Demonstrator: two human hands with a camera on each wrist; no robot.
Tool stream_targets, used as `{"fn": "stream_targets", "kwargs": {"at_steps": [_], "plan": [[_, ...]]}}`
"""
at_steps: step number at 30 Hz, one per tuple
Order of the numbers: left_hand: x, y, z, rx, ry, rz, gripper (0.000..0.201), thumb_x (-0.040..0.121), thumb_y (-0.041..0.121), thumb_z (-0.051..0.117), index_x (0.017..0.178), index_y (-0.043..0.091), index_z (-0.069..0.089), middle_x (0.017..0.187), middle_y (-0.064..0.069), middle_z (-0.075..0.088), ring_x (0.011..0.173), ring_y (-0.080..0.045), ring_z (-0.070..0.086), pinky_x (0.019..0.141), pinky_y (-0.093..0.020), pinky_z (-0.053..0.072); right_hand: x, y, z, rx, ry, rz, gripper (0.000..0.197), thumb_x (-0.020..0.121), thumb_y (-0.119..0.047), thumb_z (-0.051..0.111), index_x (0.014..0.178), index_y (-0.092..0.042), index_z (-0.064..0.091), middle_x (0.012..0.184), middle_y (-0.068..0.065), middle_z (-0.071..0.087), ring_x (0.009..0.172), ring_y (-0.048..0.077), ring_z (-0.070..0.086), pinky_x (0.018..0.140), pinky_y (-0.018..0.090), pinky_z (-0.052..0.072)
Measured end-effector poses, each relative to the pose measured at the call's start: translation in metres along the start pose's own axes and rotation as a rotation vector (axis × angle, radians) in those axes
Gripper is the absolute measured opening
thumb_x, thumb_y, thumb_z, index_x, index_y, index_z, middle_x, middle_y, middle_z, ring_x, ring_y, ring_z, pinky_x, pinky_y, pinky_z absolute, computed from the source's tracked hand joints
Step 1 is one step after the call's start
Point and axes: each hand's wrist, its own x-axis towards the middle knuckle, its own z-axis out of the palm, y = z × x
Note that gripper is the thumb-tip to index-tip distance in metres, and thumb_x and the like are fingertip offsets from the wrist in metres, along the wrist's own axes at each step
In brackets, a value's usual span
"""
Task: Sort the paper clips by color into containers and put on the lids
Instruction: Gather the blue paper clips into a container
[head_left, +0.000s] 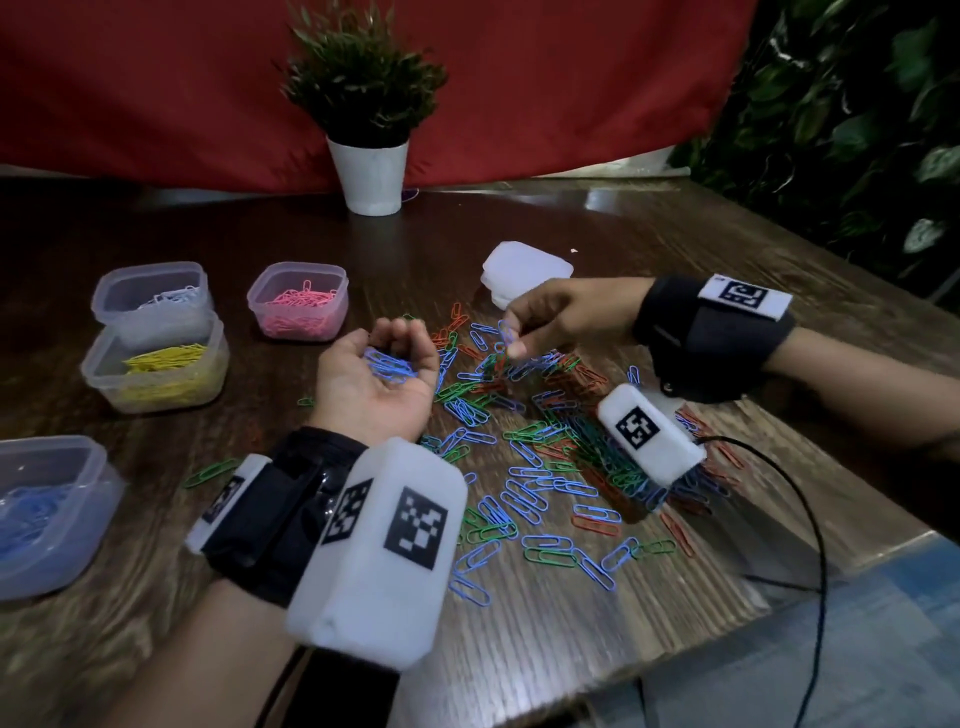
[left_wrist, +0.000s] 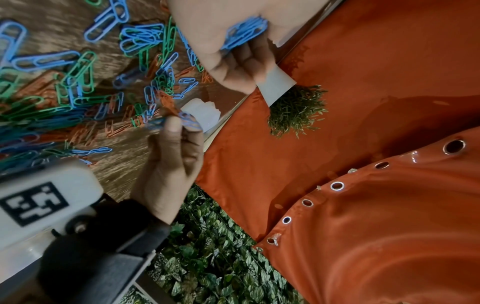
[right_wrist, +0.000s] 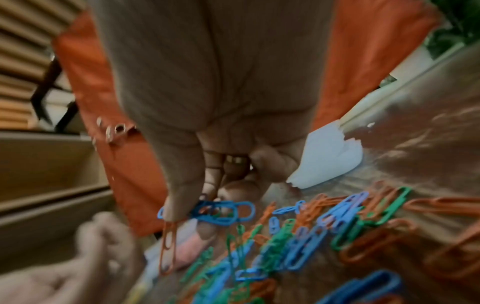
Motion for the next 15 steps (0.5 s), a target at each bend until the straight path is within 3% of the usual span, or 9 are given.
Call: {"fn": "stream_targets", "kwargs": {"at_steps": [2,4,6,8,9,10,11,13,15], "plan": [[-0.002,-0.003,0.001,0.077,-0.012,-0.003,0.042,0.101,0.023,0.026,0.074,0.007,0.053,0.063,-0.008,0.063,0.07,-0.018,0.06,0.063,-0.027,0.049,-0.003,-0.011,0.001,0.113,0.015,-0.04,0.015,0.089,-0.004,0.054,0.075,-0.01,0.053,0.06,-0.007,0.057,0.046,-0.003,0.046,0.046,0.009,0.033],[-0.005,-0.005,0.002,0.136,-0.029,-0.026,0.043,0.101,0.024,0.021,0.083,0.005,0.055,0.092,-0.01,0.065,0.095,-0.021,0.06,0.077,-0.031,0.044,-0.001,-0.021,0.005,0.22,0.074,-0.074,0.014,0.088,-0.007,0.058,0.075,-0.011,0.054,0.053,-0.009,0.059,0.044,-0.001,0.047,0.041,0.012,0.032],[-0.006,-0.006,0.003,0.141,-0.056,-0.049,0.043,0.101,0.023,0.02,0.087,0.001,0.055,0.106,-0.014,0.063,0.106,-0.023,0.058,0.074,-0.032,0.047,0.002,-0.032,0.011,0.3,0.104,-0.108,0.012,0.085,-0.003,0.058,0.077,-0.011,0.055,0.053,-0.008,0.059,0.043,-0.001,0.048,0.039,0.011,0.032],[-0.007,-0.007,0.004,0.135,-0.087,-0.057,0.043,0.101,0.024,0.022,0.086,-0.001,0.054,0.089,-0.017,0.065,0.077,-0.023,0.066,0.056,-0.026,0.052,0.006,-0.046,0.02,0.237,0.12,-0.138,0.011,0.082,-0.004,0.062,0.08,-0.013,0.057,0.059,-0.005,0.06,0.047,0.004,0.048,0.042,0.016,0.032],[-0.008,-0.008,0.005,0.131,-0.093,-0.054,0.043,0.1,0.024,0.024,0.082,0.0,0.054,0.074,-0.016,0.065,0.06,-0.021,0.064,0.052,-0.024,0.051,0.008,-0.053,0.025,0.172,0.147,-0.149,0.011,0.081,-0.004,0.064,0.081,-0.013,0.058,0.06,-0.001,0.06,0.047,0.005,0.048,0.042,0.017,0.032],[-0.01,-0.008,0.005,0.123,-0.105,-0.055,0.041,0.099,0.024,0.027,0.079,0.002,0.054,0.064,-0.014,0.063,0.054,-0.019,0.061,0.053,-0.026,0.051,0.011,-0.059,0.03,0.113,0.184,-0.156,0.01,0.08,-0.004,0.067,0.083,-0.011,0.06,0.06,0.001,0.06,0.045,0.004,0.049,0.04,0.015,0.033],[-0.011,-0.009,0.005,0.116,-0.124,-0.059,0.039,0.098,0.024,0.03,0.077,0.003,0.056,0.06,-0.013,0.063,0.058,-0.02,0.06,0.056,-0.03,0.052,0.013,-0.065,0.034,0.056,0.219,-0.161,0.009,0.08,-0.005,0.068,0.085,-0.009,0.062,0.061,0.002,0.061,0.046,0.004,0.052,0.04,0.013,0.036],[-0.012,-0.008,0.004,0.106,-0.152,-0.069,0.038,0.097,0.024,0.033,0.074,0.005,0.057,0.061,-0.012,0.064,0.066,-0.023,0.059,0.05,-0.035,0.055,0.014,-0.075,0.038,-0.026,0.265,-0.173,0.009,0.081,-0.007,0.068,0.089,-0.005,0.065,0.068,0.008,0.064,0.052,0.008,0.057,0.043,0.013,0.041],[-0.01,-0.005,0.003,0.077,-0.165,-0.07,0.041,0.098,0.024,0.03,0.076,0.003,0.057,0.062,-0.013,0.066,0.06,-0.025,0.064,0.048,-0.035,0.055,0.01,-0.079,0.035,0.053,0.327,-0.194,0.009,0.084,0.0,0.062,0.092,0.001,0.063,0.063,0.008,0.062,0.046,0.001,0.056,0.04,0.009,0.037]]}}
